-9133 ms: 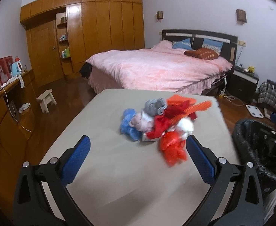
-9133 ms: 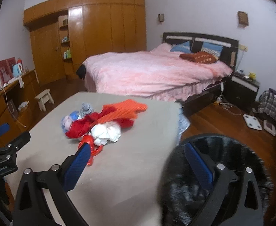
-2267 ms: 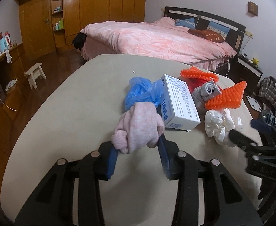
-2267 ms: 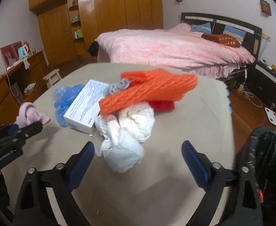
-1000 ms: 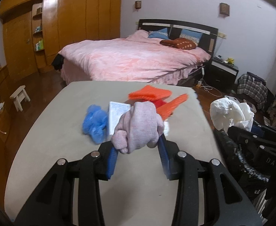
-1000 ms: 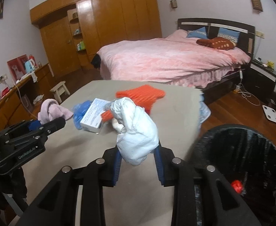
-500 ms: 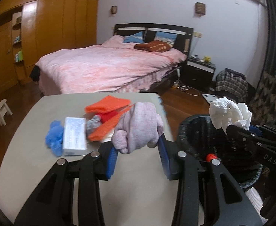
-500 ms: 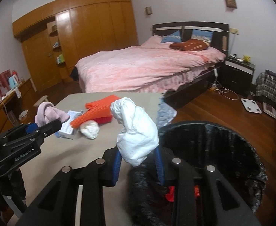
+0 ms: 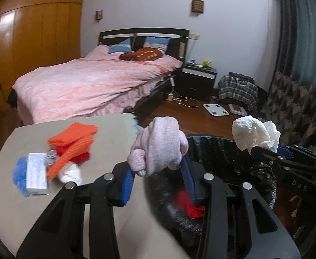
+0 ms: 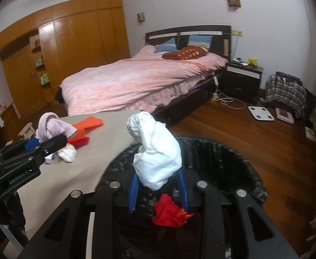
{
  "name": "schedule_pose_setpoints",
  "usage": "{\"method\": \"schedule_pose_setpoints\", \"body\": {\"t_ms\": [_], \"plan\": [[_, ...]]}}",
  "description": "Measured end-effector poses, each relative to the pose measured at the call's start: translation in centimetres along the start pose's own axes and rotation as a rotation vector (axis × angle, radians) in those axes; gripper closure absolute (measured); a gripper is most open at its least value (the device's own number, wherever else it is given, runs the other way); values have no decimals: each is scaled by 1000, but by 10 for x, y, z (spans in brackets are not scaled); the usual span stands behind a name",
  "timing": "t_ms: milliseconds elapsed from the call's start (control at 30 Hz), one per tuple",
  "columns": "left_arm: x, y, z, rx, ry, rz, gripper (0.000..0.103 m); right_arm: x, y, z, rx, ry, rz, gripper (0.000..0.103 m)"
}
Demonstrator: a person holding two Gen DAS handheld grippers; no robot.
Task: Collect trash
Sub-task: 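Drop the pink sock and white tissue into the bin with both grippers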
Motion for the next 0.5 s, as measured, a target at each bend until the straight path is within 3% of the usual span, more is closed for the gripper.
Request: {"method": "schedule_pose_setpoints", "body": {"t_ms": [233, 333, 400, 433, 500], "plan": [[-3, 35, 26, -59, -28, 29, 64, -9, 30, -2, -51, -7, 33, 68], [-6, 45, 37, -82, -45, 41, 55, -14, 40, -1, -69, -23, 46, 65], [-7, 49, 41, -112, -57, 30, 46, -17, 43, -2, -85, -25, 52, 48], [-7, 51, 43, -123, -64, 21, 39, -18, 46, -3, -97, -23, 59, 45], [-8, 51, 43, -132, -66, 12, 36, -19, 52, -5, -112, -20, 70, 36]]}}
Point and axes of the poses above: each gripper's, at about its wrist camera, not at the fingertips, and z roughly the way its jaws point, y to its right, x to its top, the point moved 6 cm from there along z, roughly the way its jaws point, and after that the axes turned 10 degrees about -z, right-handed, at the moved point
